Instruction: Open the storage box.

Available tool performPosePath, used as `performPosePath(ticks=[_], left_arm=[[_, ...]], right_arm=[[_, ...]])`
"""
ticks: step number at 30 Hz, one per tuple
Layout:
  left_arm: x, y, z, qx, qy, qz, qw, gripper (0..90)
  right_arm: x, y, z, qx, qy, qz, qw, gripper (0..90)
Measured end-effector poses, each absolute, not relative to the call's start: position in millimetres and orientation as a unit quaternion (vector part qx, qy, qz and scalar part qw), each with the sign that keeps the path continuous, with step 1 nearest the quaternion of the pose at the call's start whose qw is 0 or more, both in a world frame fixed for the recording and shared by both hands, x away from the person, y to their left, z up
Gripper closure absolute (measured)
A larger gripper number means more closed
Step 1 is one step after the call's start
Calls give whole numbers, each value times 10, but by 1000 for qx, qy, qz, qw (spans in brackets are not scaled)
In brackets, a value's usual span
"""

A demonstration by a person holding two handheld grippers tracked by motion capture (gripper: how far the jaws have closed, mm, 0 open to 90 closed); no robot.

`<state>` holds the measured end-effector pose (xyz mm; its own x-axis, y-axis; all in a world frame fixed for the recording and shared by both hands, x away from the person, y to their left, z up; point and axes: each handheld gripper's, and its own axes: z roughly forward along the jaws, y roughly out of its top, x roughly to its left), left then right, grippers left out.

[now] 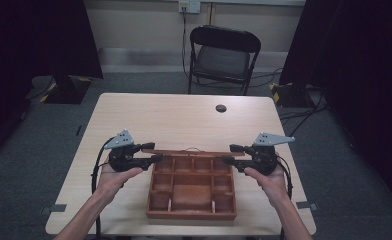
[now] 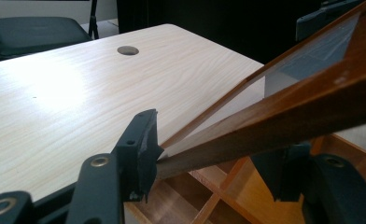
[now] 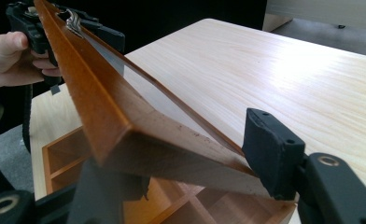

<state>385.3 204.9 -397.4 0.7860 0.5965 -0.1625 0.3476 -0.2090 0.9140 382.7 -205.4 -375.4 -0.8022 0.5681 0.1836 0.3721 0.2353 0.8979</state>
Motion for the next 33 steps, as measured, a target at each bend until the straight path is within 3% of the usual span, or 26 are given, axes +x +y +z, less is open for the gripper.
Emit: performPosePath(ticks=[33], left_arm=[[4064, 2086, -3972, 766, 309, 115, 552, 524]], right_arm=[[4126, -2058, -3874, 328, 775, 533, 87, 472]])
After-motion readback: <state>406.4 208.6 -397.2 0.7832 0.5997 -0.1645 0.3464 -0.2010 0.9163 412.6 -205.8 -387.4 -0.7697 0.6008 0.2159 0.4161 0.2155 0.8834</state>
